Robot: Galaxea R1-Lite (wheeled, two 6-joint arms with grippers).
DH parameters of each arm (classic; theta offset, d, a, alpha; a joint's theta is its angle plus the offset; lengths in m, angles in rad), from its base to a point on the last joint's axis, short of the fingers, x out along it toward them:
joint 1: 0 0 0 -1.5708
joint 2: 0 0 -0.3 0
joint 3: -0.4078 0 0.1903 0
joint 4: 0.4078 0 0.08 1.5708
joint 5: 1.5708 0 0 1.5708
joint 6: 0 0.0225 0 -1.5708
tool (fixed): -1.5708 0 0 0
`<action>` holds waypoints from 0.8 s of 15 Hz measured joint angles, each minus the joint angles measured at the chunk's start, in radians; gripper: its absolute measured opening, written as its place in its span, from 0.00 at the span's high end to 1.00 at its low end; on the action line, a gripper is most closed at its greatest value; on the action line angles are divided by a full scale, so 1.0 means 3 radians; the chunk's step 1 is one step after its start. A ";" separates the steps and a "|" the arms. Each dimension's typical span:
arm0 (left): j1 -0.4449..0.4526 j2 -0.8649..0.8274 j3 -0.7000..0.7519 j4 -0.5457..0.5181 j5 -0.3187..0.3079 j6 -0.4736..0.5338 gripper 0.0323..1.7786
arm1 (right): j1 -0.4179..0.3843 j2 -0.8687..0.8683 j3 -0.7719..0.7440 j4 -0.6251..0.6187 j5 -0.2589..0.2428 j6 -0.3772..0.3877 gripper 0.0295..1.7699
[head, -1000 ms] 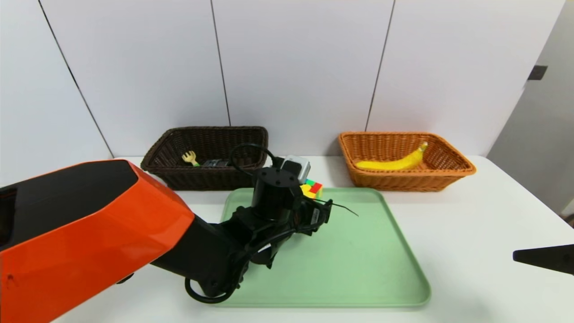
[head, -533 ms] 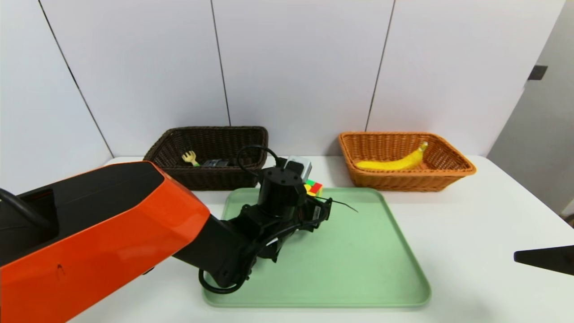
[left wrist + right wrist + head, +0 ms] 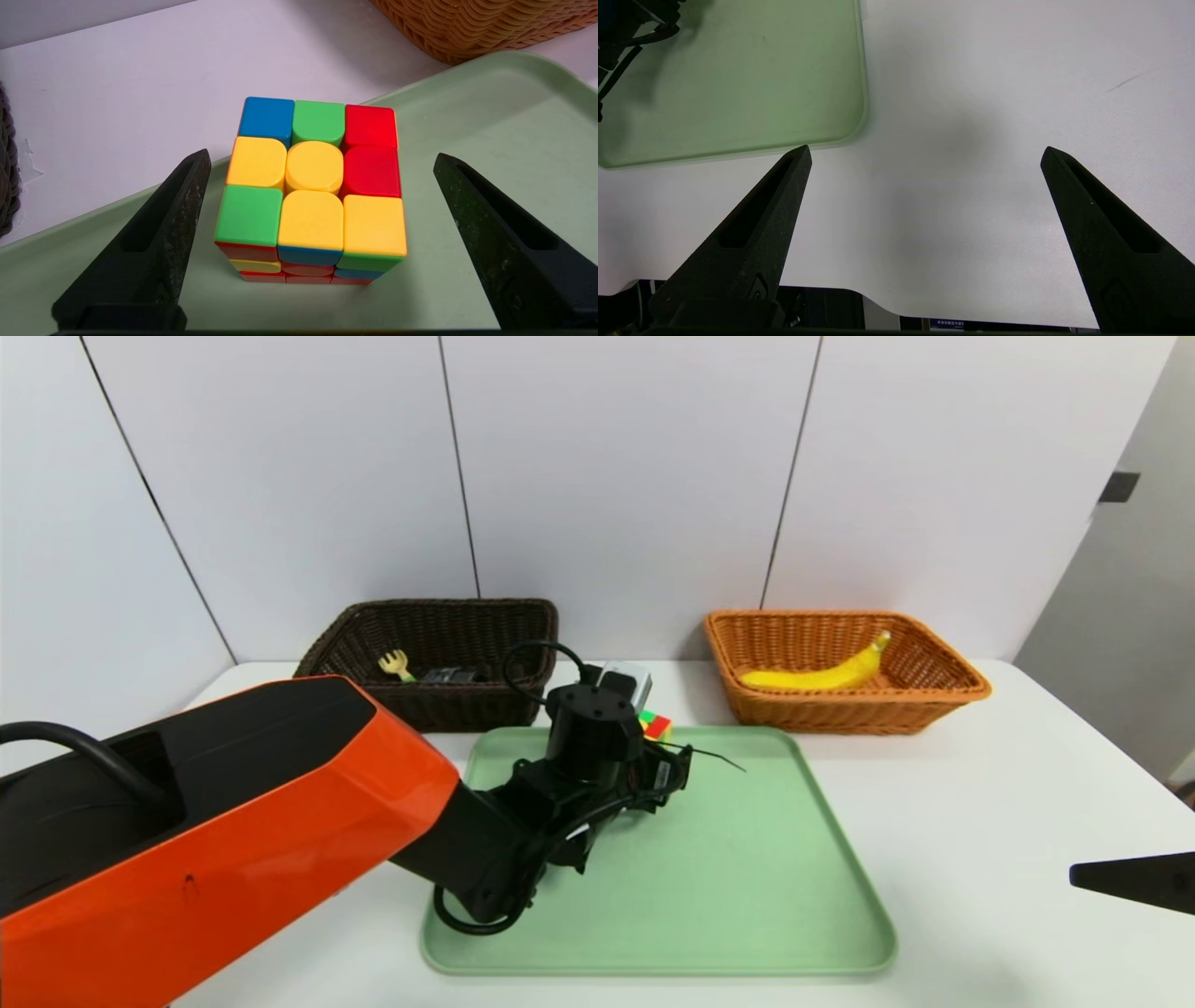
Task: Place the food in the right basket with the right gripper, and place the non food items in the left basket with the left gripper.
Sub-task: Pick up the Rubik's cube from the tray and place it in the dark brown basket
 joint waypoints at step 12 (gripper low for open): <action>0.0023 0.0102 -0.0150 0.0032 0.0024 -0.0006 0.41 | 0.0000 0.0000 0.0022 -0.0006 0.0023 -0.0006 0.04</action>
